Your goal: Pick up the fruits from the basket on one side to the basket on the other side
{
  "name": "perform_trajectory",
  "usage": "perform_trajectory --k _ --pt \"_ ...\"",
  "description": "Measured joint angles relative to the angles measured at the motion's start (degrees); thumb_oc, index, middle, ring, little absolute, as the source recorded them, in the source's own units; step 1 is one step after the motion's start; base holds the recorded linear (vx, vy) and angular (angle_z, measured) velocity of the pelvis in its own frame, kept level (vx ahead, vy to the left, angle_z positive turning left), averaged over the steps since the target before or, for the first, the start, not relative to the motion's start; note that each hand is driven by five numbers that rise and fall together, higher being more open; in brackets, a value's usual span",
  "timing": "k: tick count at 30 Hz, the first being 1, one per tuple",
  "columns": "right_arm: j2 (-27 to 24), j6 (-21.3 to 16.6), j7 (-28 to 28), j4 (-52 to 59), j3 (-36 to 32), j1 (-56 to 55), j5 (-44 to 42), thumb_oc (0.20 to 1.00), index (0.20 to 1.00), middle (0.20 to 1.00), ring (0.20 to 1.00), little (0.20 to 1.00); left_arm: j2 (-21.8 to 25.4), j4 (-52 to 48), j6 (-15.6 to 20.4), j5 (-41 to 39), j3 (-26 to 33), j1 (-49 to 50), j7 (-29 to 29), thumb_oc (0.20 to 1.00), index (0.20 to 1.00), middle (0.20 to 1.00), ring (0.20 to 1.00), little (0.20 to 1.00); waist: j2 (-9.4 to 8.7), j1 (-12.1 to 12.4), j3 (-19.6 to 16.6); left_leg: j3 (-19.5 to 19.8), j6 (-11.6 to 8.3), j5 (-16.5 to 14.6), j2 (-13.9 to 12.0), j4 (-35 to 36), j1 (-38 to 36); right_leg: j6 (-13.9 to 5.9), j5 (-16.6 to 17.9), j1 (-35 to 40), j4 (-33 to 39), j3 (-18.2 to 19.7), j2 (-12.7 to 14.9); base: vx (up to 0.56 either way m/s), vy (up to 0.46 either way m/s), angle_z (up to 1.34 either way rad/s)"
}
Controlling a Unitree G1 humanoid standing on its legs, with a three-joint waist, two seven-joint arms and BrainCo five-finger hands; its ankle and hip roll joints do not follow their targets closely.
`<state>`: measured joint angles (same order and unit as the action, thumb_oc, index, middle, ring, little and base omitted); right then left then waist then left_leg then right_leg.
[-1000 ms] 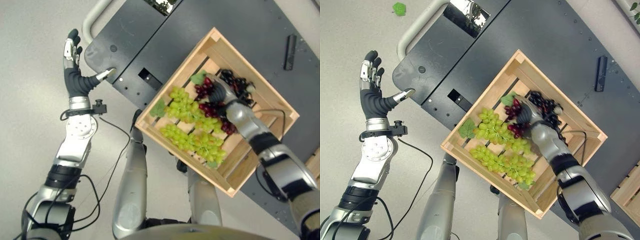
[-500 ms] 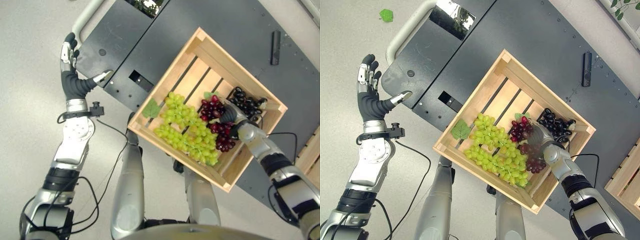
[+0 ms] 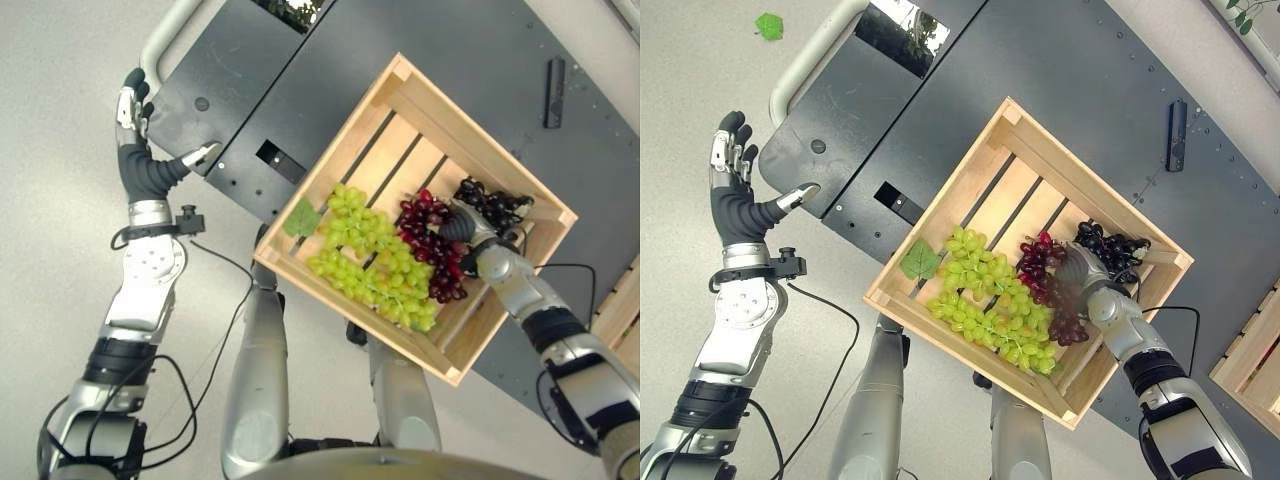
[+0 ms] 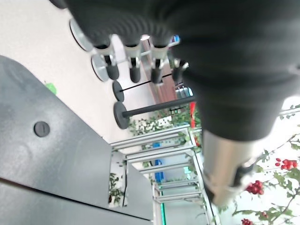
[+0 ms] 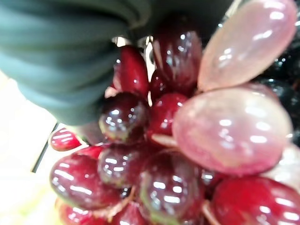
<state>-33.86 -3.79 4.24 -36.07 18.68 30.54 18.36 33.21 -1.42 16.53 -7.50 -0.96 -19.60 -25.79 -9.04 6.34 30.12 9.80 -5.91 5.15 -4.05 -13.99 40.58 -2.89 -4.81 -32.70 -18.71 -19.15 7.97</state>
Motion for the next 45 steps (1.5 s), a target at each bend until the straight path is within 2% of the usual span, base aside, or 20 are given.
perform_trajectory --k 3,8,12,13,16,19,23,24,27,33,36,45 --pt "0.05 -0.01 0.01 0.11 -0.02 -0.12 -0.61 0.2 0.2 0.2 0.2 0.2 -0.01 0.0 0.0 0.0 -0.02 0.01 0.0 1.0 1.0 1.0 1.0 1.0 0.0 0.06 0.0 0.0 0.0 0.0 0.0 0.0 0.01 0.0 0.0 -0.01 -0.03 0.0 0.0 0.0 0.0 0.0" --pt "1.39 -0.45 -1.37 0.97 -1.88 -0.83 -9.81 0.2 0.2 0.2 0.2 0.2 0.0 0.0 0.0 -0.01 -0.05 -0.21 0.57 1.0 1.0 1.0 1.0 1.0 0.01 0.23 0.01 -0.01 0.0 0.0 0.0 -0.01 0.0 0.0 0.0 -0.03 -0.07 0.0 0.0 0.0 0.0 0.0" --pt "1.52 -1.15 -7.9 1.29 -2.16 -1.15 -27.49 0.2 0.2 0.2 0.2 0.2 0.5 0.01 0.01 -0.07 -0.12 -0.9 2.53 1.0 1.0 1.0 1.0 1.0 0.02 0.45 0.01 -0.04 -0.01 0.01 -0.02 -0.02 -0.03 0.0 0.0 -0.06 -0.19 0.01 0.0 -0.01 -0.008 0.0" --pt "0.36 -0.37 -11.08 4.43 -1.73 -2.63 -36.55 0.2 0.2 0.2 0.2 0.2 0.92 0.01 0.04 -0.13 -0.14 -1.08 3.54 1.0 1.0 1.0 1.0 1.0 0.04 0.59 0.02 -0.08 -0.02 0.02 -0.06 -0.02 -0.05 0.0 0.0 -0.06 -0.22 0.01 -0.02 0.0 0.0 0.0" --pt "-1.79 -0.33 -17.13 8.97 -0.95 -5.98 -50.2 0.2 0.2 0.2 0.2 0.2 1.84 0.05 0.1 -0.19 -0.26 -0.84 5.03 1.0 1.0 1.0 1.0 1.0 0.08 0.87 0.04 -0.13 -0.02 0.03 -0.02 0.03 -1.09 0.01 0.0 0.89 -0.19 -0.03 0.03 0.0 0.0 0.0" --pt "-1.14 0.48 -20.53 10.79 -0.01 -8.33 -61.33 0.2 0.2 0.2 0.2 0.2 2.15 0.08 0.18 -0.25 -0.3 -0.79 6.13 1.0 1.0 1.0 1.0 1.0 0.22 1.12 0.13 -0.19 -0.02 0.03 0.16 0.8 -3.52 -0.02 -0.06 3.01 0.01 -0.08 0.19 0.0 0.0 0.0" --pt "2.18 0.79 -21.34 11.23 -0.33 -11.18 -70.02 0.2 0.2 0.2 0.2 0.2 2.32 0.28 0.23 -0.3 -0.24 -0.72 6.25 1.0 1.0 1.0 1.0 1.0 0.61 1.49 0.29 -0.28 -0.05 0.06 0.6 1.83 -7.21 -0.17 -0.26 6.54 0.67 -0.12 0.37 0.0 0.0 0.0" --pt "2.97 0.78 -21.34 11.47 -0.57 -11.87 -70.94 0.2 0.2 0.2 0.2 0.2 2.3 0.3 0.23 -0.33 -0.26 -0.61 6.25 1.0 1.0 1.0 1.0 1.0 0.66 1.62 0.3 -0.34 -0.06 0.07 0.57 2.13 -8.03 -0.23 -0.3 7.1 0.73 -0.15 0.4 -0.01 -0.021 0.04" --pt "4.39 0.79 -21.44 13.57 -1.26 -14.85 -74.56 0.2 0.2 0.2 0.2 0.2 2.24 0.31 0.3 -0.64 -0.25 -0.53 6.7 1.0 1.0 1.0 1.0 1.0 2.31 2.63 0.53 -0.32 -0.09 0.54 0.86 3.43 -10.93 -0.41 -0.44 9.71 0.97 -0.22 0.65 0.0 -0.008 0.05" --pt "7.18 0.64 -21.43 16.28 -6.4 -19.98 -78.87 0.2 0.2 0.2 0.2 0.2 0.69 0.27 0.53 -1.22 -0.06 3.18 8.96 1.0 1.0 1.0 1.0 1.0 6.8 2.58 0.46 0.59 0.22 2.33 1.55 8.82 -18.62 -1.25 -0.96 16.88 2.84 -2.18 1.48 0.03 0.014 0.17" --pt "6.96 0.57 -21.35 21.31 -7.91 -22.69 -79.64 0.2 0.2 0.2 0.2 0.2 0.2 0.06 0.65 -1.31 0.8 5.44 10.26 1.0 1.0 1.0 1.0 1.0 8.03 2.52 0.15 0.53 0.29 2.32 1.87 9.62 -20.91 -1.64 -1.36 18.83 2.97 -2.31 2.19 0.05 0.025 0.09" --pt "7.02 0.71 -21.13 27.11 -12.23 -21.6 -79.79 0.2 0.2 0.2 0.2 0.2 -1.32 -1.24 0.66 -3.43 2.93 6.88 13.71 1.0 1.0 1.0 1.0 1.0 8.45 2.3 -0.16 -0.61 0.73 1.91 1.94 9.37 -24.25 -1.79 -1.46 22.09 3.05 -1.68 2.42 0.05 0.023 -0.02"
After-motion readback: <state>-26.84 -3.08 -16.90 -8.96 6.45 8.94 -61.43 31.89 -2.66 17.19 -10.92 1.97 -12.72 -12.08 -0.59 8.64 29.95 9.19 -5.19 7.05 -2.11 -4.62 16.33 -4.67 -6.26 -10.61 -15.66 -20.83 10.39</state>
